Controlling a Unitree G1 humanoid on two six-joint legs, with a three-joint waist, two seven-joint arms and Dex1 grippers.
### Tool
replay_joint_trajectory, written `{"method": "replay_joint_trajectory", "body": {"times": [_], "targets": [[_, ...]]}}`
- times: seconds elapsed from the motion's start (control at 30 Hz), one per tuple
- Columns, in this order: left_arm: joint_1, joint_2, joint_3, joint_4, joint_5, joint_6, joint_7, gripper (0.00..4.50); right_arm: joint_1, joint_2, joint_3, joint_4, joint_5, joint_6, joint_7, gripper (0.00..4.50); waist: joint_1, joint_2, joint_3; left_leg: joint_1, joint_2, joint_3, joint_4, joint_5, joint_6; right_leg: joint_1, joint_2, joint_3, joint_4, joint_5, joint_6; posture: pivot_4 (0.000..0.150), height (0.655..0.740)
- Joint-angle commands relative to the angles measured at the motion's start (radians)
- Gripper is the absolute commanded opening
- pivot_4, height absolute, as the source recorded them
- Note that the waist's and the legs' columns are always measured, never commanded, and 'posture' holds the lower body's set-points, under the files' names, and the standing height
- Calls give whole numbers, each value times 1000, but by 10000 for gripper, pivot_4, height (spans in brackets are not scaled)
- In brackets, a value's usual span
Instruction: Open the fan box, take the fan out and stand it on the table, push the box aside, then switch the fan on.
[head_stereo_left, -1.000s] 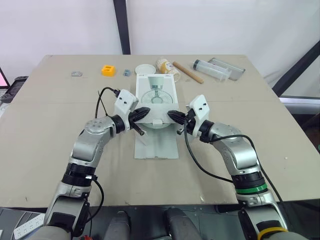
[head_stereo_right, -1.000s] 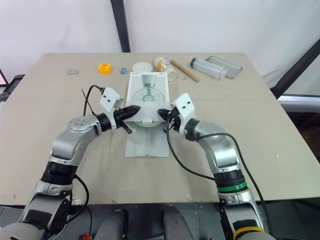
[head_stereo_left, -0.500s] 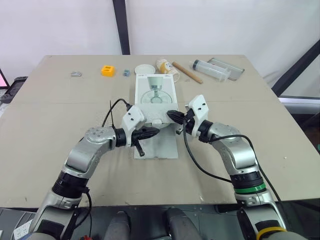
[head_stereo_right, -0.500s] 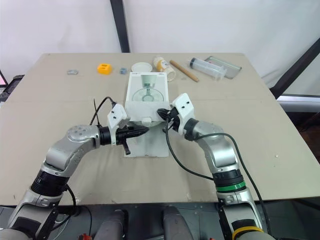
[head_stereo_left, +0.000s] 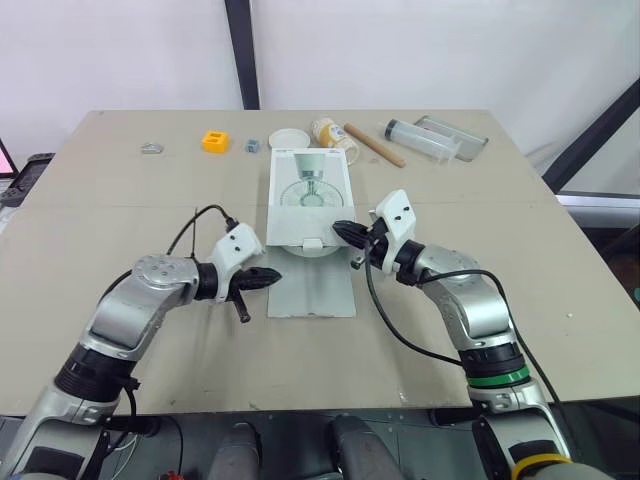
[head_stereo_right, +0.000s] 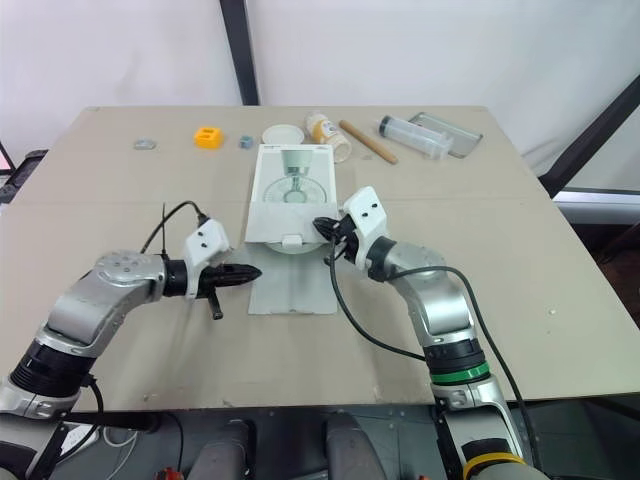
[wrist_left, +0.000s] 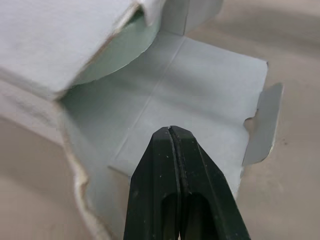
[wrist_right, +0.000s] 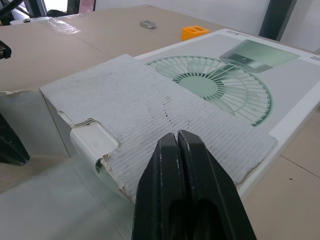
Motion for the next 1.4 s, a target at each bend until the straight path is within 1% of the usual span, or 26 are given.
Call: {"method": "replay_joint_trajectory", "body": {"times": [0.03,0.2,0.33,0.47,0.87,1.4], "targets": [[-1,15,51,25,15,-14,23,0,4,3,17,12,-2,-1,7,386,0,0,0,0,0,0,0,0,0,0,0,0,0,0,0,1500,7400],[-11,2,72,125,72,-75,91,0,4,1,17,12,-3,-2,10,386,0,0,0,0,0,0,0,0,0,0,0,0,0,0,0,1500,7400],[-45,-42,101,209,101,-120,172,0,8,-2,16,7,-3,0,10,386,1,0,0,0,0,0,0,0,0,0,0,0,0,0,0,1500,7400],[-72,-101,119,251,104,-139,217,0,9,-4,14,5,-4,2,10,386,1,0,0,0,0,0,0,0,0,0,0,0,0,1,-1,1500,7400],[-98,-235,127,287,104,-156,289,0,10,-6,12,-3,-3,9,7,386,1,0,0,0,0,0,0,0,0,0,0,0,0,2,-3,1500,7400],[-85,-263,126,255,96,-139,278,0,9,2,13,1,-2,8,5,386,0,0,0,0,0,0,0,0,0,0,0,0,0,2,-3,1500,7400]]}}
